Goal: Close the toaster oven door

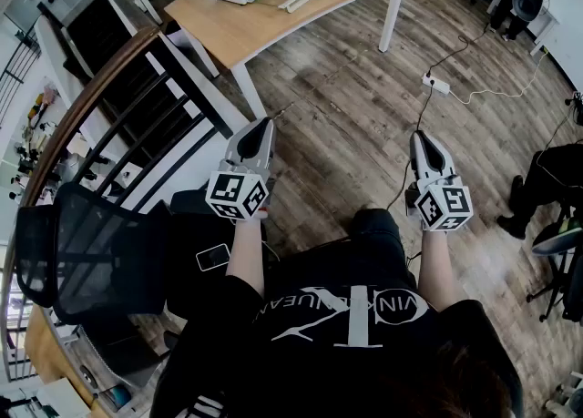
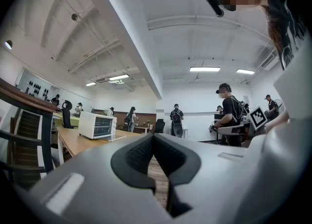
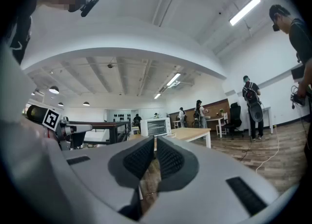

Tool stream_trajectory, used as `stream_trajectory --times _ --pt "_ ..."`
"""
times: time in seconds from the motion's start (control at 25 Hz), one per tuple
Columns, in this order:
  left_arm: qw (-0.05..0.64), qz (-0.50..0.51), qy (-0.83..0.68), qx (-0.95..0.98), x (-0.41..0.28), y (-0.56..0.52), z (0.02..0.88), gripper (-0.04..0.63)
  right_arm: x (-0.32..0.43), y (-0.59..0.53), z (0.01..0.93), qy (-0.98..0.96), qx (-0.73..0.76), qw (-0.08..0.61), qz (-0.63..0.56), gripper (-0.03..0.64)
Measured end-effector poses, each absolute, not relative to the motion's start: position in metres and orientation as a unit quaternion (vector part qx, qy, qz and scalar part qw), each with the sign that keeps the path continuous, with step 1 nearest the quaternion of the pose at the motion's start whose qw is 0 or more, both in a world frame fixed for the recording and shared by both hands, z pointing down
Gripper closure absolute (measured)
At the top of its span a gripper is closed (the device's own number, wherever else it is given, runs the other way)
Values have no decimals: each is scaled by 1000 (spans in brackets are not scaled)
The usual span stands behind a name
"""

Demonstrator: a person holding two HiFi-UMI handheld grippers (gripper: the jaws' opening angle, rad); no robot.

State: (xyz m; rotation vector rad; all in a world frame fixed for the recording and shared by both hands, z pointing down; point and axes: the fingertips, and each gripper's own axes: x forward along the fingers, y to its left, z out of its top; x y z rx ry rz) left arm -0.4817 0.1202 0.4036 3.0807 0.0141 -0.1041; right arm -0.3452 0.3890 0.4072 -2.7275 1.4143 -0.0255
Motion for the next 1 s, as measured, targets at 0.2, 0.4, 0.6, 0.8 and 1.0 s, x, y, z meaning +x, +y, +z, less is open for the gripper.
stream_trajectory --times 0.2,0.4,0.6,0.8,1.0 --pt "29 -32 6 999 -481 117 404 597 -346 383 405 460 -887 34 -6 592" --pt "35 -25 4 999 -488 117 408 597 -354 386 406 458 -888 35 -9 592" --pt "43 -25 -1 999 -497 115 409 597 -361 388 407 455 -890 35 -11 593" --pt "52 -24 -2 998 -504 118 410 597 -371 393 405 455 -890 36 -13 592" --pt "59 -23 -6 998 -502 116 412 597 -369 394 404 454 -890 28 -12 592"
